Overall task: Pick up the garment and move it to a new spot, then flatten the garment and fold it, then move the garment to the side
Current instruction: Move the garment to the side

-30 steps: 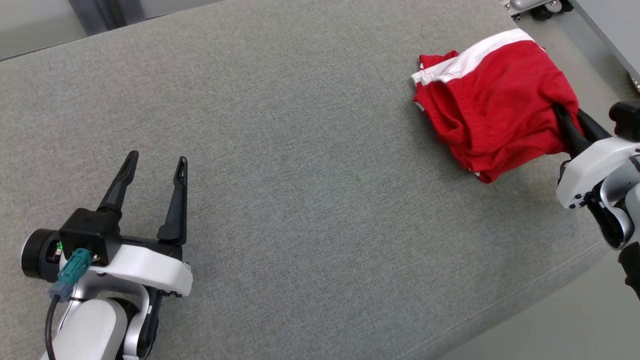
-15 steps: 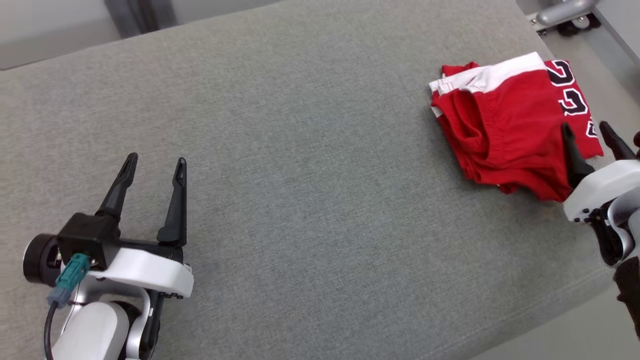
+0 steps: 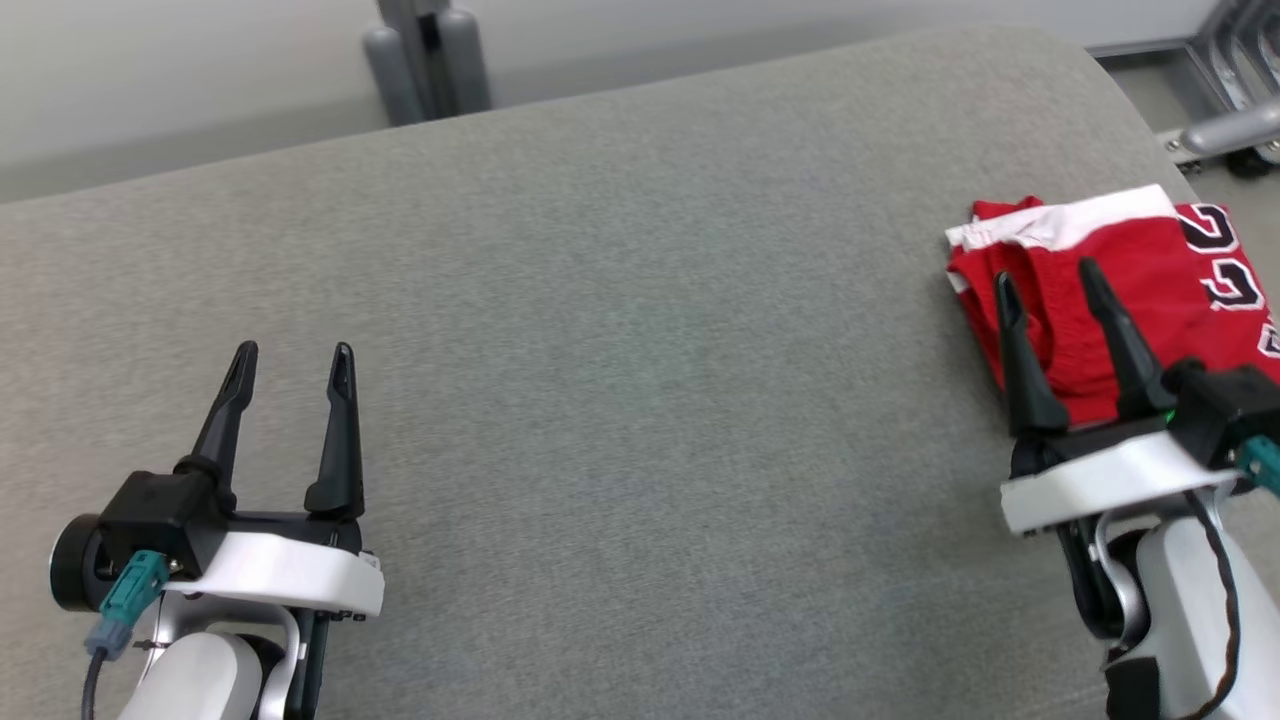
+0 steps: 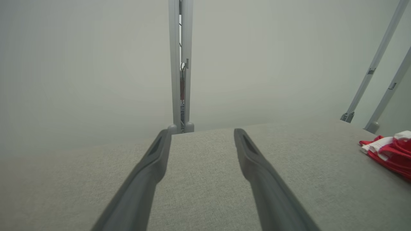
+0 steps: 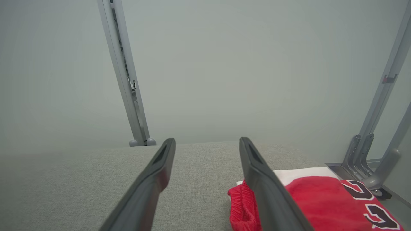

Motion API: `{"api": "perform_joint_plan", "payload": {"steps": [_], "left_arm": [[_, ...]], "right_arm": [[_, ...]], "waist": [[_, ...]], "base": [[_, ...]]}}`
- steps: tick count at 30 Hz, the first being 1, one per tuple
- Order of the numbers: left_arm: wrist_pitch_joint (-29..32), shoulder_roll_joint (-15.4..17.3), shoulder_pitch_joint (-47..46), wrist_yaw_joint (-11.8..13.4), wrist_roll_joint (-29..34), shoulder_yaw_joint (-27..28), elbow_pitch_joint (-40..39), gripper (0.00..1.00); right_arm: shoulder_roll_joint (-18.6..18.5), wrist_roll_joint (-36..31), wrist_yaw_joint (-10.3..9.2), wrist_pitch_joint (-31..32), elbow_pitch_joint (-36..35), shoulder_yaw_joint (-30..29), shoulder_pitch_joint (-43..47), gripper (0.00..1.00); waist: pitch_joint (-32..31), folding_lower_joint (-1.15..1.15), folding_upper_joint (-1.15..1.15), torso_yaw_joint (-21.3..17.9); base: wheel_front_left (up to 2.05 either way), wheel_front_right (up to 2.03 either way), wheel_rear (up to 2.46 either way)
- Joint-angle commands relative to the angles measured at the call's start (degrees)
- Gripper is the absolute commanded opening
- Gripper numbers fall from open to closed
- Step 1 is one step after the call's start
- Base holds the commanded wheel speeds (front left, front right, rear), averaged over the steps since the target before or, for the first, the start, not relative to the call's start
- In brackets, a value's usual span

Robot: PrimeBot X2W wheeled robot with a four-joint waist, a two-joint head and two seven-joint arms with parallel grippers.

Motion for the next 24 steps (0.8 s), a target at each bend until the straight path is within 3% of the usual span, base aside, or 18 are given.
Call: {"api": "perform_joint_plan", "payload": {"steps": [1,6,11,16,24], "left_arm": [[-0.34,-0.24,0.8,0.21,-0.54,0.3,0.34,1.0],[-1.63,-0.13,2.57,0.32,-1.6,1.38,0.89,1.0],[-2.78,0.55,4.62,-1.47,-2.91,2.25,1.38,1.0],[-3.49,1.5,6.77,-2.63,-3.38,2.84,2.44,1.0],[-3.58,1.78,10.4,-2.07,-3.32,2.05,3.03,1.0]], "right_arm": [[0.47,-1.14,-0.02,0.37,-1.65,-0.72,1.83,1.0],[2.67,-4.0,-0.03,2.41,-6.59,-2.13,7.36,1.0],[3.64,-5.5,-0.03,4.05,-8.38,-3.0,11.14,1.0],[4.11,-6.46,-0.03,5.27,-8.65,-3.4,14.23,1.0],[4.41,-6.86,-0.03,6.7,-9.33,-4.09,19.05,1.0]], "waist": [[-2.21,0.0,0.0,2.72],[-4.75,0.0,0.0,5.96],[-6.88,0.0,0.0,7.92],[-9.57,0.0,0.0,8.93],[-13.22,0.0,0.0,9.15]], "base": [[0.0,0.0,0.0],[0.0,0.0,0.0],[0.0,0.0,0.0],[0.0,0.0,0.0],[0.0,0.0,0.0]]}}
